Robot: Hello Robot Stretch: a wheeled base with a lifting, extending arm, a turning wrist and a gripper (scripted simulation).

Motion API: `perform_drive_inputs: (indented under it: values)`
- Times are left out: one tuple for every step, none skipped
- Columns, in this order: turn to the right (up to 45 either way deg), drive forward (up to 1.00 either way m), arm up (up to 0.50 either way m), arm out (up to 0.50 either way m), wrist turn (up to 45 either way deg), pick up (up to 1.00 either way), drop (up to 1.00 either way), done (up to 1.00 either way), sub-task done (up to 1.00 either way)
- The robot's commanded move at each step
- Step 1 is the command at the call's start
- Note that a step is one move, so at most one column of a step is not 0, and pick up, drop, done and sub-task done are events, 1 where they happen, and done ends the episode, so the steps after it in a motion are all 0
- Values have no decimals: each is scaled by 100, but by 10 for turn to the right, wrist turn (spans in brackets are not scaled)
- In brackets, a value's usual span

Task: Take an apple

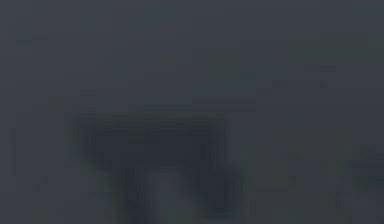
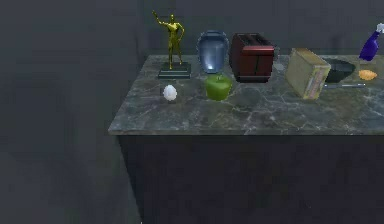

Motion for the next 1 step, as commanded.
perform_drive_inputs:
  values:
    - [0, 0, 38, 0, 0, 0, 0, 0, 0]
